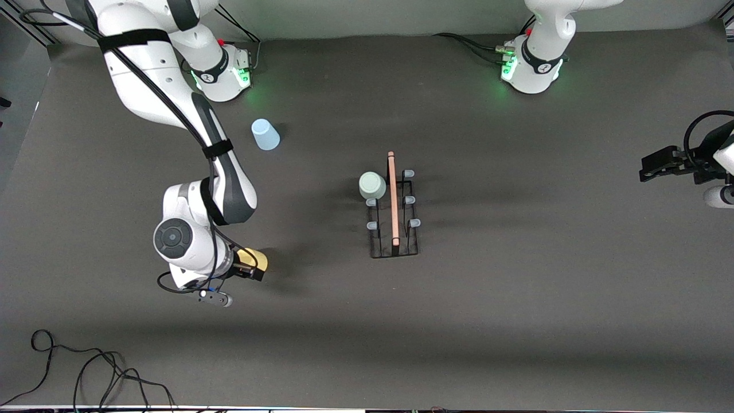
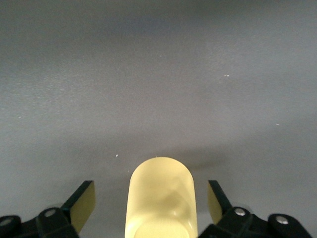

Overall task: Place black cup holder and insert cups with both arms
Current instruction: 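Release the green cup and move the right gripper to the yellow cup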

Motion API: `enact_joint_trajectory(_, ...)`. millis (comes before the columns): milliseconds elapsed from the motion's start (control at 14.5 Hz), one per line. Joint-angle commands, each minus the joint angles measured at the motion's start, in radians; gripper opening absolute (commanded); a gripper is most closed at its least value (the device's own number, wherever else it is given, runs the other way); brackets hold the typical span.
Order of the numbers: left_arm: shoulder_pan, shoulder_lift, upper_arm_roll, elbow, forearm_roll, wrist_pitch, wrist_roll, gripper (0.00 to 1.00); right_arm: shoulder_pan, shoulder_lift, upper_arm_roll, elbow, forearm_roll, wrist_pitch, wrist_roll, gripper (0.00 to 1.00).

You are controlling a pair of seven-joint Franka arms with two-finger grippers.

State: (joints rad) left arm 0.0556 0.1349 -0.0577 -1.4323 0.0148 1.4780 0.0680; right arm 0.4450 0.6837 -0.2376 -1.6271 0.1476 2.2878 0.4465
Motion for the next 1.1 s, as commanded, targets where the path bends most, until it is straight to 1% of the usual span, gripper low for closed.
enact_joint_trajectory(0, 0.000, -0.005, 0.001, -0.007, -0.006, 0.010, 0.010, 0.98, 0.001, -0.021, -0.002, -0.048, 0.032, 0.029, -0.058, 1.00)
enact_joint_trajectory(207, 0.000, -0.003, 0.001, -0.007, -0.004, 0.008, 0.010, 0.98, 0.001, -0.033, 0.001, -0.074, 0.033, 0.010, -0.060, 1.00)
enact_joint_trajectory(414, 0.000, -0.002, 0.001, -0.007, -0.004, 0.008, 0.007, 0.98, 0.009, -0.055, 0.007, -0.086, 0.033, -0.040, -0.060, 0.99)
enact_joint_trajectory(483, 0.000, -0.001, 0.001, -0.007, -0.004, 0.008, 0.007, 0.98, 0.011, -0.059, 0.008, -0.091, 0.033, -0.042, -0.060, 0.94)
enact_joint_trajectory(552, 0.000, -0.001, 0.001, -0.007, -0.004, 0.008, 0.007, 0.99, 0.011, -0.058, 0.008, -0.091, 0.033, -0.042, -0.060, 0.86)
enact_joint_trajectory(621, 0.001, -0.001, 0.001, -0.007, -0.004, 0.008, 0.007, 0.99, 0.009, -0.058, 0.008, -0.089, 0.033, -0.041, -0.060, 0.72)
enact_joint_trajectory(760, 0.001, -0.001, 0.001, -0.007, -0.004, 0.008, 0.007, 0.99, 0.009, -0.064, 0.008, -0.085, 0.033, -0.044, -0.060, 0.38)
enact_joint_trajectory(829, 0.001, -0.001, 0.001, -0.007, -0.004, 0.008, 0.007, 0.99, 0.009, -0.073, 0.009, -0.085, 0.033, -0.045, -0.060, 0.24)
enact_joint_trajectory(898, 0.001, -0.001, 0.001, -0.007, -0.004, 0.010, 0.007, 0.99, 0.009, -0.079, 0.011, -0.082, 0.033, -0.048, -0.063, 0.16)
enact_joint_trajectory(1036, 0.001, -0.001, 0.001, -0.007, -0.004, 0.010, 0.007, 0.99, 0.008, -0.107, 0.009, -0.067, 0.059, -0.086, -0.074, 0.14)
